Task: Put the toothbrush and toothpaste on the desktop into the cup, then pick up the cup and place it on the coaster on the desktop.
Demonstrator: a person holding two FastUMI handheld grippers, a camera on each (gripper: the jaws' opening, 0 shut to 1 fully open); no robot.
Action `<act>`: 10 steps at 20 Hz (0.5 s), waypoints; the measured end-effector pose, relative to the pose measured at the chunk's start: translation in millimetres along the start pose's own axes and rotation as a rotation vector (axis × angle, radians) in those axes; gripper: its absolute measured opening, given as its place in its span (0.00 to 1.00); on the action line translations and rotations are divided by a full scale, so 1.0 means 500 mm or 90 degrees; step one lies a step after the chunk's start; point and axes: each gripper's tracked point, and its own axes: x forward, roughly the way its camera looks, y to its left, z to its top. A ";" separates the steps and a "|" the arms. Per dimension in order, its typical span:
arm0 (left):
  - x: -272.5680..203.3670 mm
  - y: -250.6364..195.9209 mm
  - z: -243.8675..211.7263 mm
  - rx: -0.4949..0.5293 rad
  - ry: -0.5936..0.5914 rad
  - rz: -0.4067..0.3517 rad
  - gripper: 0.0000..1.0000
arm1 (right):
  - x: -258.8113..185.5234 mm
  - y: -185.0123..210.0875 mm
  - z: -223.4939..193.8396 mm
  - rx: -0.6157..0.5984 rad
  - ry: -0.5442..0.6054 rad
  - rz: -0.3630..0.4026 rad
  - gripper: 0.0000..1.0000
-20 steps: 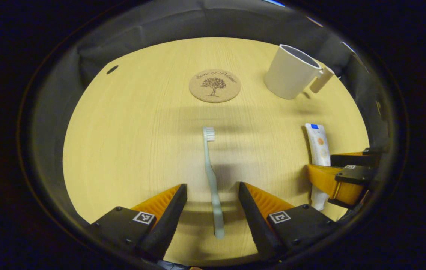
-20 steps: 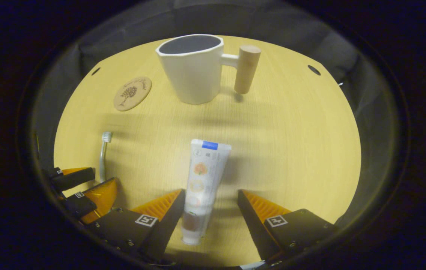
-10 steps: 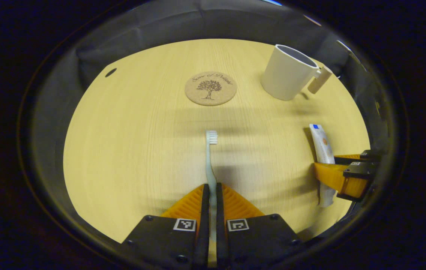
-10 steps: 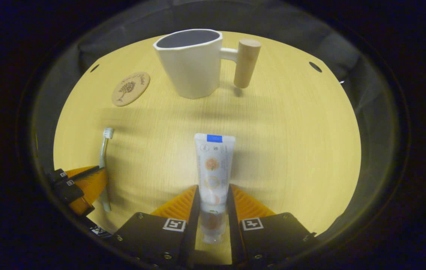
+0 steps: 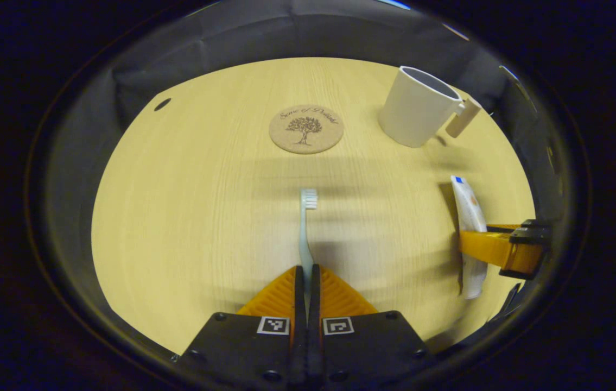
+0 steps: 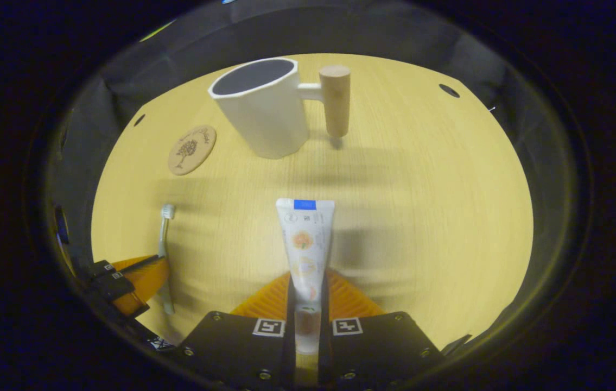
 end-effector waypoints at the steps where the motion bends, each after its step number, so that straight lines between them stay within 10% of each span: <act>1: 0.002 -0.003 0.001 0.000 -0.001 0.000 0.08 | -0.012 0.002 0.010 0.002 -0.014 0.005 0.17; 10: 0.004 -0.006 0.003 -0.004 -0.005 0.000 0.08 | -0.147 0.051 0.138 0.056 -0.148 0.075 0.17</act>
